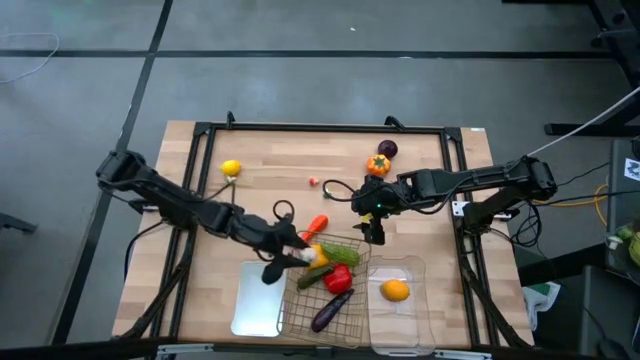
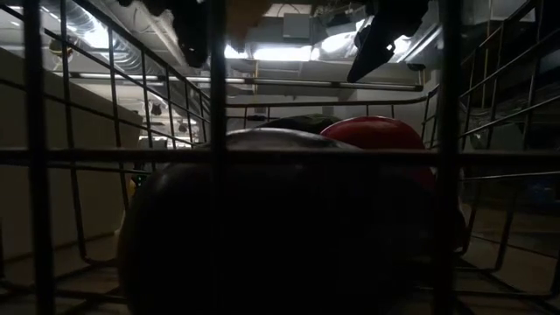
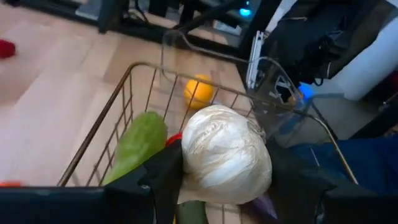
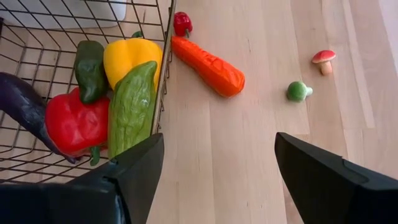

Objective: Sort produce into baskets
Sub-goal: Put the garlic into the wire basket, then put the top small red bell pepper into the white bin

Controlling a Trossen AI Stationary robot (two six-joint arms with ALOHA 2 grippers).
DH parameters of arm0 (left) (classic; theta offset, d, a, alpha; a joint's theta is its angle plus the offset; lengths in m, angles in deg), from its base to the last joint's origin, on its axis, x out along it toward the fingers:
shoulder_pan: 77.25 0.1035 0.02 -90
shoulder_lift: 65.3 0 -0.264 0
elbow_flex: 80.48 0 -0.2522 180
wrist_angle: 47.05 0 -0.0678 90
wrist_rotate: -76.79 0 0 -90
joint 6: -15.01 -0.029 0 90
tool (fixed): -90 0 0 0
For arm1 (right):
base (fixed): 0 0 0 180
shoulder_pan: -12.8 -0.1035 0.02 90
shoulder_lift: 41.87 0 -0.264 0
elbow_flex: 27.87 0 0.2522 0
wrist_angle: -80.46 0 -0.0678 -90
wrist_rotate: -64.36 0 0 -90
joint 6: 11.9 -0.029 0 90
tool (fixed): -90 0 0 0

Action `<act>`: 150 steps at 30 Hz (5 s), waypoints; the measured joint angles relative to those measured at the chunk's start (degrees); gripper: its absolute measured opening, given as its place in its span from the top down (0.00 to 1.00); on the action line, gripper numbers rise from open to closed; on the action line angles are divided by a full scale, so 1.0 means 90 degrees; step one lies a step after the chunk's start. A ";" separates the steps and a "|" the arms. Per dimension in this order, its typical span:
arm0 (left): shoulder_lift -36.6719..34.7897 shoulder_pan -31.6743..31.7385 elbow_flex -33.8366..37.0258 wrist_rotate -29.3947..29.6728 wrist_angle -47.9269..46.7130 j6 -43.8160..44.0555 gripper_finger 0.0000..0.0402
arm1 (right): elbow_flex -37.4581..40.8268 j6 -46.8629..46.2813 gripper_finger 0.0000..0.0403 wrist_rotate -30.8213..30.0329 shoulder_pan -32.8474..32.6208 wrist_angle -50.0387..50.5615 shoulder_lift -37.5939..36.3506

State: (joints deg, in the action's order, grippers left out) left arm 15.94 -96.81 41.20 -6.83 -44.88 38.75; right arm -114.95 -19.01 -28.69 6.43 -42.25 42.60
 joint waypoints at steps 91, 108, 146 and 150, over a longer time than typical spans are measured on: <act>0.0811 0.0100 -0.0287 0.0501 -0.0018 -0.1004 0.32 | -0.1084 0.0134 0.24 -0.1486 0.0025 0.2076 -0.0002; 0.0811 0.0477 -0.0498 0.0508 -0.0049 -0.0664 0.32 | -0.1409 0.1144 0.24 -0.1661 0.1694 0.3594 -0.0126; 0.0811 0.0817 -0.0498 0.0506 -0.0054 -0.0516 0.32 | 0.2348 0.1773 0.24 0.0839 0.4796 0.0613 -0.0119; 0.0811 0.0817 -0.0498 0.0506 -0.0054 -0.0516 0.32 | 0.2517 0.1770 0.24 0.1178 0.4794 0.0418 -0.0119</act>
State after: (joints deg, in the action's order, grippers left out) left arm 23.23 -89.46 36.72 -2.28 -45.37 34.10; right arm -92.29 -3.08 -18.08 49.58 -38.49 41.53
